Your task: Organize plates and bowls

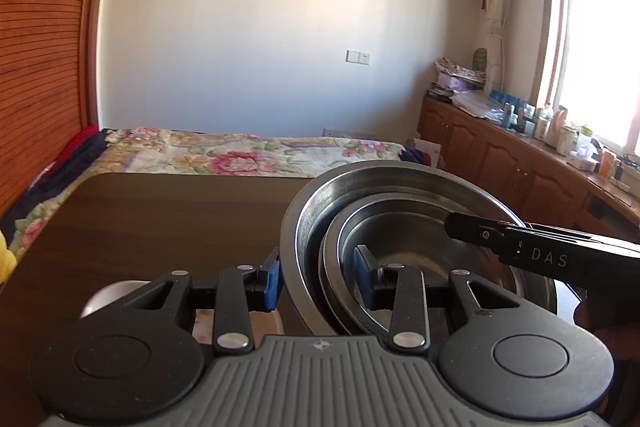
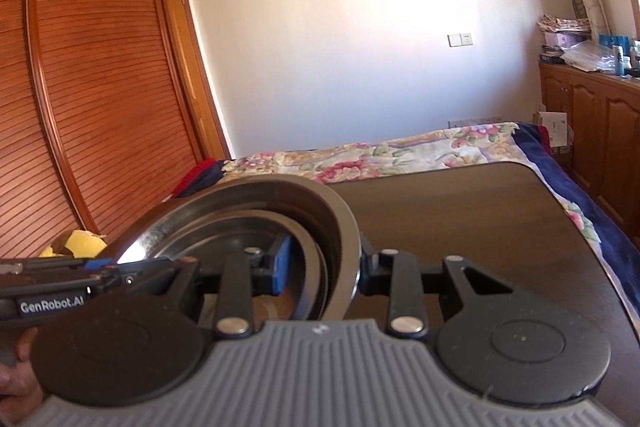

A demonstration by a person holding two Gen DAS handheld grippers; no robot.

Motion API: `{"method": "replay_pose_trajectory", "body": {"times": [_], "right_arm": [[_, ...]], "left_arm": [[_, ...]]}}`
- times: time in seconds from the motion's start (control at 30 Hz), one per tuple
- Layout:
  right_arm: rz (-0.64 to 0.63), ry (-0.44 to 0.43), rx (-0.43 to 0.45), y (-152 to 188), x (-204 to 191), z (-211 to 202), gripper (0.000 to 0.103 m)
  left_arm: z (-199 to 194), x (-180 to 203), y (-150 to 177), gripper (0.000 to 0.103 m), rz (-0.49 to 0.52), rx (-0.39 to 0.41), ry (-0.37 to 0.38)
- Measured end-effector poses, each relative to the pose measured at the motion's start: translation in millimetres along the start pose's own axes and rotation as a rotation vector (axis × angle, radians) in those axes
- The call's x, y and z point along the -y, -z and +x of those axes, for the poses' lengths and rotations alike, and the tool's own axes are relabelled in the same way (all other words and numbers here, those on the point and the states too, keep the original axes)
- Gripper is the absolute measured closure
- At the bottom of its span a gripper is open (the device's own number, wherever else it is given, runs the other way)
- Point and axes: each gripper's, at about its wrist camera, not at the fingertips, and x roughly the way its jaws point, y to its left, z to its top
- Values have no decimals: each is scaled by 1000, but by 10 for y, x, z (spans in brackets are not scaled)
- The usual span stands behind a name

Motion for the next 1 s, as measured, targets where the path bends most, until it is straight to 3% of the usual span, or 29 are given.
{"method": "replay_pose_trajectory", "body": {"times": [0.6,1.0], "right_arm": [[-77,-119,-18,-123,-639,171,68],[-115,-169,-46,-88,-984,262,68]], "left_arm": [[-360,-608,-18,64,-69,37,-115],[-470,-857,65,64,-70,18,-154]]}}
